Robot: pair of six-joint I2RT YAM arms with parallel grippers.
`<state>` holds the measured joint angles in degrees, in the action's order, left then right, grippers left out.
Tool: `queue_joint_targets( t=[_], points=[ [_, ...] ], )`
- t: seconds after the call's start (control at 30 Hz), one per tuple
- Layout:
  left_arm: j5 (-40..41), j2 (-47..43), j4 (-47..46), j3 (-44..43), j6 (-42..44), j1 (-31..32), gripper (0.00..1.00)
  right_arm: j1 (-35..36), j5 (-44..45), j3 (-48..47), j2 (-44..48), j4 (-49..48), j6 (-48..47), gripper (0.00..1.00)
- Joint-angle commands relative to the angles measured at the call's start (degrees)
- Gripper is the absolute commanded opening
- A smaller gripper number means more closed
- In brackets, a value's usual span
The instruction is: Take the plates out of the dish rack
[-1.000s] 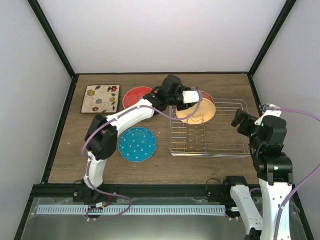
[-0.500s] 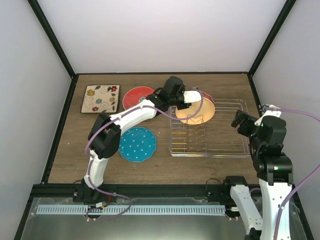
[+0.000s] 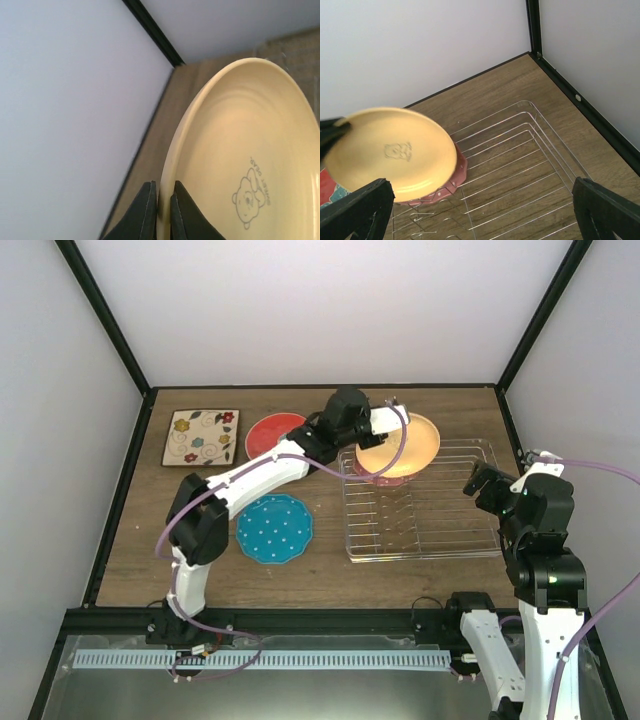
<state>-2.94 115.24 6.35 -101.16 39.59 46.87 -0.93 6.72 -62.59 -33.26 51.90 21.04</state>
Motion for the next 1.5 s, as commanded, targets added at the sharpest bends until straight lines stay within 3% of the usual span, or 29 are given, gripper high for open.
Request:
queue_joint_targets(
  t=[0.0,0.27,0.47,0.63,0.83,0.93,1.1,1.47],
  points=[
    [2.1,-6.5,-7.3,-1.3,-4.3,0.9,0.04,0.4,0.8,-1.7,0.4,0.5,0.1,1.00],
    [7.6,-11.4,-11.5,-1.8,-9.9,-0.7,0.04,0.4,0.2,-1.0,-0.1,-1.0,0.1,1.00],
    [10.5,-10.5,-1.9,-8.2,-29.2,-16.8,0.04,0.4,-2.3,0.8,-1.0,-3.7,0.4,1.00],
    [1.5,-5.8,10.3,-11.6,-44.9,-32.1,0.04,0.4,-3.8,2.2,-1.7,-5.5,0.4,1.00],
    [-11.9,-3.2,13.6,-3.9,-56.5,-41.0,0.04,0.4,-4.4,1.8,-2.8,-6.0,-0.1,1.00],
    [-18.8,-2.4,14.2,1.1,-61.5,-43.0,0.04,0.4,-3.9,1.3,-2.8,-5.5,-0.5,1.00],
    [-23.7,-2.0,12.9,8.6,-65.9,-43.2,0.04,0.4,-3.4,0.3,-2.6,-4.4,-0.6,1.00],
    [-21.5,0.1,14.3,15.5,-66.3,-43.2,0.04,0.4,-2.1,-1.1,-1.7,-2.1,-0.3,1.00]
  ],
)
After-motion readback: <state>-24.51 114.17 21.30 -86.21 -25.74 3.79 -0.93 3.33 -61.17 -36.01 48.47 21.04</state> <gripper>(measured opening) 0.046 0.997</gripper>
